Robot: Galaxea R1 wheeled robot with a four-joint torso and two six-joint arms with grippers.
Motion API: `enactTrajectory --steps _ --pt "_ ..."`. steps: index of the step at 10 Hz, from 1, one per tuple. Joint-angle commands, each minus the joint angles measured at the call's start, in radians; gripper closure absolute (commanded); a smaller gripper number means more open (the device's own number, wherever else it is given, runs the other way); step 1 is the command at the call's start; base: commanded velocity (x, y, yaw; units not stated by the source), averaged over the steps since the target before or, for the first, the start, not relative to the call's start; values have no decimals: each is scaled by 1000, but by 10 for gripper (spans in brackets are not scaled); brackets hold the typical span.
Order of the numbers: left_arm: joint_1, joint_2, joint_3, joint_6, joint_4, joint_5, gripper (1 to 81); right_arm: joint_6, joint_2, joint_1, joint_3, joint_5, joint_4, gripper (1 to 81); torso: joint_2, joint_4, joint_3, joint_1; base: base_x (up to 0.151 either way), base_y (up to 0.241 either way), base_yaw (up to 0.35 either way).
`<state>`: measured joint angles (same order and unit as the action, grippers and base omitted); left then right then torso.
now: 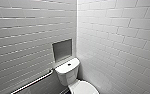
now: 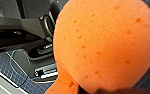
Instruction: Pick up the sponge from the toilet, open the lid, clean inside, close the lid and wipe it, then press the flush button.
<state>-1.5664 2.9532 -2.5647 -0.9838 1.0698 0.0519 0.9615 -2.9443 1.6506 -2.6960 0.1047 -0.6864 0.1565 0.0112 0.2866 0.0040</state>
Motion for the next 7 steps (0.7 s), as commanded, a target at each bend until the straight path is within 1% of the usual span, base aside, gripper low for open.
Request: enactTrajectory --steps 1,2,3,4,5,6,7 --pt "44 -6 -14 -4 -10 45 10 -306 -3 -50 2 -99 224 811 0 0 0 0 0 0 0" --pt "48 -6 -14 -4 -8 42 10 -493 0 -53 15 -95 376 811 0 0 0 0 0 0 0" --pt "50 -9 -11 -6 -8 33 10 -622 3 -66 35 -107 503 811 0 0 0 0 0 0 0" --pt "50 -15 -5 -4 -16 -7 10 -642 11 -84 39 -114 545 811 0 0 0 0 0 0 0" --pt "50 -32 -5 -6 -14 -94 10 -650 8 -94 33 -115 545 811 0 0 0 0 0 0 0" --pt "48 -52 -5 -6 -16 -186 10 -653 -9 -99 39 -135 542 811 0 0 0 0 0 0 0" --pt "48 -67 -5 -6 -14 -210 10 -658 -8 -102 35 -157 539 811 0 0 0 0 0 0 0"
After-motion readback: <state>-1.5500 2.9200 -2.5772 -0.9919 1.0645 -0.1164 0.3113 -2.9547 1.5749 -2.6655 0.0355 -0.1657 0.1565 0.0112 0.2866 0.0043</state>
